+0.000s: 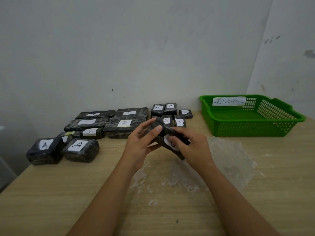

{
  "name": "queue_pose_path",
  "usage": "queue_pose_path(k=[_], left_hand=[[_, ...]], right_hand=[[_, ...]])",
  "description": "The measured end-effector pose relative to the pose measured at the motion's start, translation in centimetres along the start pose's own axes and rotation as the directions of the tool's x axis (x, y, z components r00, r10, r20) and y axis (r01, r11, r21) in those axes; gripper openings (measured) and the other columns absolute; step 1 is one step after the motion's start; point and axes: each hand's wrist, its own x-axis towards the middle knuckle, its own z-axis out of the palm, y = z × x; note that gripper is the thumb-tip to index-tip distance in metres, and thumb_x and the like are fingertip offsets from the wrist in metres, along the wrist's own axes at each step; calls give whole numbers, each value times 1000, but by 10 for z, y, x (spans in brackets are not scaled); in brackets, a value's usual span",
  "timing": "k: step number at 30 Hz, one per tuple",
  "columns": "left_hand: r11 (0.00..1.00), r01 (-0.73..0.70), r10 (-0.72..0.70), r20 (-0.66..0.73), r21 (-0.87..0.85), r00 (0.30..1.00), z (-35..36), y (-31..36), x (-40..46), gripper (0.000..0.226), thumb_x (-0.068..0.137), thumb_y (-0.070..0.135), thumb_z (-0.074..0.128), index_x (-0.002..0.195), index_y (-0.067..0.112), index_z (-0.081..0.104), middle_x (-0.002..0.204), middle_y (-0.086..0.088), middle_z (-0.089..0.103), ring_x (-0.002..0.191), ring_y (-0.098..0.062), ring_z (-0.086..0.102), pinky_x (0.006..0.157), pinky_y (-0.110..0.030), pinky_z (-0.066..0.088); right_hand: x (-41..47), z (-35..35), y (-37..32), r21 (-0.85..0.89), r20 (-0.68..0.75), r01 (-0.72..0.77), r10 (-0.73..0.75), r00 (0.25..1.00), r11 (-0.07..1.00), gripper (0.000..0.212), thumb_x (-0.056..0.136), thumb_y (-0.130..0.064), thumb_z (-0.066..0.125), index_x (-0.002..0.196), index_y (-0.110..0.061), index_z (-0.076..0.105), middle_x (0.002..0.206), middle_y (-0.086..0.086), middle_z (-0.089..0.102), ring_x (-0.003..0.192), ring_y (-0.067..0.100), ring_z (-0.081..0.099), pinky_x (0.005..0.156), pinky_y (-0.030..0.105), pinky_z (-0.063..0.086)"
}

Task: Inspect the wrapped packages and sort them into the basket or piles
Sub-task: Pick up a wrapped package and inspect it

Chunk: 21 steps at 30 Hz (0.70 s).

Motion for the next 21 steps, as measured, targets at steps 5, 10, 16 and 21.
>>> queue_pose_path(k=[5,10,16,21], left_hand=[[999,-6,8,-47,40,999,-2,-2,3,55,73,21,82,127,18,69,112,-4,77,103,-26,75,78,-35,61],[994,47,-61,-147,-98,987,-12,-3,12,29,90,21,73,117,13,68,98,-8,77,94,-30,74,75,-38,62],[987,57,-81,-162,-147,983,-17,-2,15,28,94,24,70,119,12,66,103,-8,77,95,-31,76,79,-42,63],[988,33,-2,-199,152,980,-19,-2,13,32,89,34,77,119,30,69,108,4,78,103,-21,73,87,-40,56]], right_hand=[[3,-2,2,42,14,-46,46,999,998,26,90,-29,77,116,-30,76,99,-19,74,93,-3,66,75,8,47],[9,-7,6,129,-35,-165,171,985,978,19,87,-40,78,106,-35,77,97,-17,74,91,-3,67,75,14,53],[12,-11,13,326,12,-323,338,941,888,15,83,-41,82,96,-34,78,86,-14,75,86,7,72,73,28,60],[14,-20,14,386,-27,-338,377,926,858,20,82,-35,84,99,-27,80,90,-4,77,86,12,74,72,24,58]])
